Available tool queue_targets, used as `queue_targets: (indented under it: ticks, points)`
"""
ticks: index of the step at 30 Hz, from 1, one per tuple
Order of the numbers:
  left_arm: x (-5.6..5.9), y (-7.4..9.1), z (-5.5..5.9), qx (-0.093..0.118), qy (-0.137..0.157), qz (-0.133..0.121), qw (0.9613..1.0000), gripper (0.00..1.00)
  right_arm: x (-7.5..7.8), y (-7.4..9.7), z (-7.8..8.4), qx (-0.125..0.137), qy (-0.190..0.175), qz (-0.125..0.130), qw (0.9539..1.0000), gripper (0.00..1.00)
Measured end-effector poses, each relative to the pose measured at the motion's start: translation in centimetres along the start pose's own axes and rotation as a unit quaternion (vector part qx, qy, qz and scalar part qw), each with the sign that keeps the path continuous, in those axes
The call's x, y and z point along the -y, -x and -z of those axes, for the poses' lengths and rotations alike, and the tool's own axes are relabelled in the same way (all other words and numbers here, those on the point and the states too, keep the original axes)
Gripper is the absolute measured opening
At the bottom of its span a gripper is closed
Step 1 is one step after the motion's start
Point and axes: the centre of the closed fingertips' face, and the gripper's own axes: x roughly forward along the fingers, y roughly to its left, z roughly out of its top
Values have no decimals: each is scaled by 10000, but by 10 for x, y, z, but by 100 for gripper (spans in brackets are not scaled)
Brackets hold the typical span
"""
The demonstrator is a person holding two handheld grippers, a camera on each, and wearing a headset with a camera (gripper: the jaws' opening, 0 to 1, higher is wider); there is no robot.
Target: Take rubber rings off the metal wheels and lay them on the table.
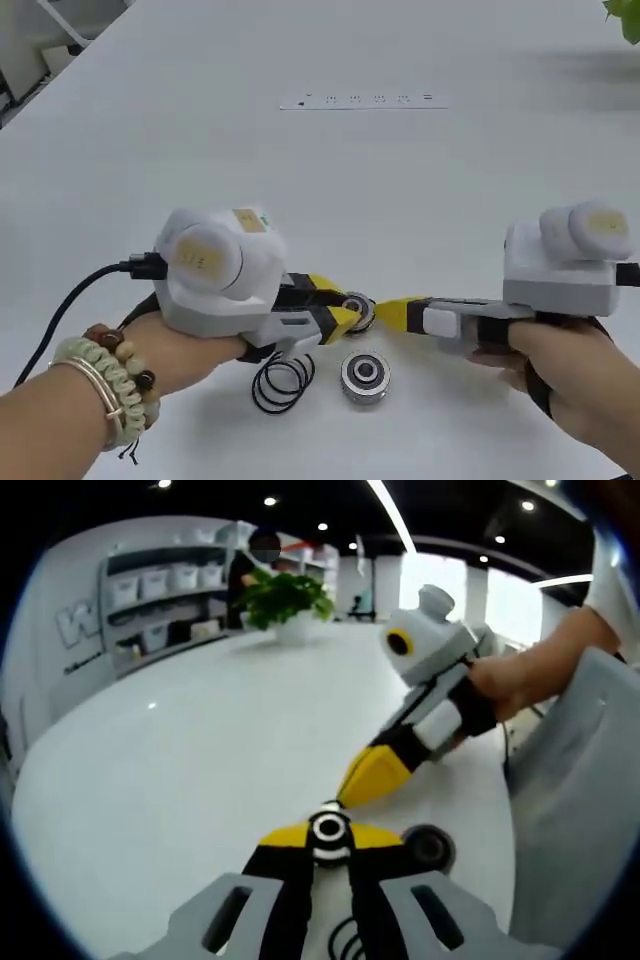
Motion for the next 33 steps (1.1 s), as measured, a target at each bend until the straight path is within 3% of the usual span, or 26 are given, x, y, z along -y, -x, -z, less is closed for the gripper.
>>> queue_targets:
  ticks: [1, 10, 33]
  points:
    - [0, 0, 0, -5, -6, -8, 10000, 14, 0, 0, 0, 23, 160, 38, 9999, 0]
    - [0, 1, 1, -20, -120, 19, 9999, 14, -7, -1, 1, 34, -127, -60, 9999, 0]
    - [1, 3, 2, -51, -163, -42, 9998, 14, -18, -4, 2, 1, -226, -324, 9992, 0]
